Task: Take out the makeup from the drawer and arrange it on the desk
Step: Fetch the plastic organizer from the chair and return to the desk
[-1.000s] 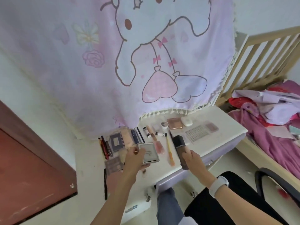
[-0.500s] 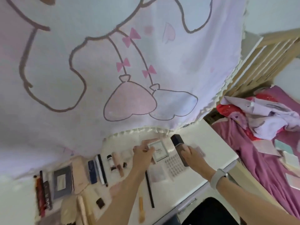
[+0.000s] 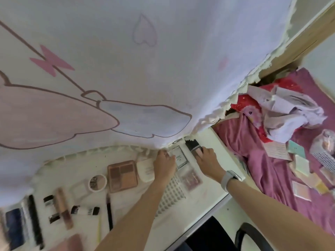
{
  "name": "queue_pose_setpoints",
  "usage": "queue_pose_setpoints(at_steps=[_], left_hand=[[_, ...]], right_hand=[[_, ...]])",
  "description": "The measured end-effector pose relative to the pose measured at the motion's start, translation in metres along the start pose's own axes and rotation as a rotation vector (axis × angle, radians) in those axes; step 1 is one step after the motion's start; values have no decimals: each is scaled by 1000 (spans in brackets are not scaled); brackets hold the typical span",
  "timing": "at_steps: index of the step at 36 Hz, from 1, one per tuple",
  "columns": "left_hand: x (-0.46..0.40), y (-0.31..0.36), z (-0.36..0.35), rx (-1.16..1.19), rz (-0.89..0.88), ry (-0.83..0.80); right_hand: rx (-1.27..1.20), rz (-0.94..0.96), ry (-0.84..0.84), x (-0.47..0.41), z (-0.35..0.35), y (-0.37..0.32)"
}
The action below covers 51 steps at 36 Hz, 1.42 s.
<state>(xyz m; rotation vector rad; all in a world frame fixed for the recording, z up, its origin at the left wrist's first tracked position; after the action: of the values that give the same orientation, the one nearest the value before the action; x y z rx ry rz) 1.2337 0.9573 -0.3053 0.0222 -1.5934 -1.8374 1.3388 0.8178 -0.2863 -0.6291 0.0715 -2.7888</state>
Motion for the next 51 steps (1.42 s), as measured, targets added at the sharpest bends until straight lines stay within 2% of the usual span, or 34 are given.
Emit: queue_pose_setpoints(at_steps=[2,5,8,11,17,19,22,31,39,45,51], left_hand=[[-3,3,0,-26,-14,20],[-5,8,0,-102,-50,26],[0,14,-5,-145,-111,1],[5,17,-11,-256,-184,-25],[8,20,-19,-662,-346,-23],[11,25,-22,-813,-451,0],[9,27,-31,-919,-585,-21],[-4,17,-32,-907,-751,36],[10,27,-18,-1045,-768,228],[53,30,4,-1063,-725,412],[75,1,-4,-1213,-645,287]], right_hand=[[75,2,16,-11,-6,4],[25,-15,26,-16,-5,6],[-6,75,5,-14,-4,-7],[-200,78,24,-16,8,-5],[-404,-122,75,-38,9,28],[-448,-123,96,-44,6,33],[-558,-96,146,-43,10,32],[-561,398,335,7,27,2],[-148,801,513,51,18,-17],[35,965,514,70,3,-45],[53,944,612,73,4,-50]])
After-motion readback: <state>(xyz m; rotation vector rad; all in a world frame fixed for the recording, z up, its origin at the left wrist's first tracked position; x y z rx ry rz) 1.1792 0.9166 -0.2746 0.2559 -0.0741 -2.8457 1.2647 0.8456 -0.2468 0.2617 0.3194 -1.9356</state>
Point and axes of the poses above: each hand's wrist, its own x-axis away from the middle knuckle, its own z-axis out of the back of the hand, y = z × x, the point moved 10 cm from there along -x, towards the middle knuckle, and after that the axes turned 13 degrees about -z, right-handed, at the moved point
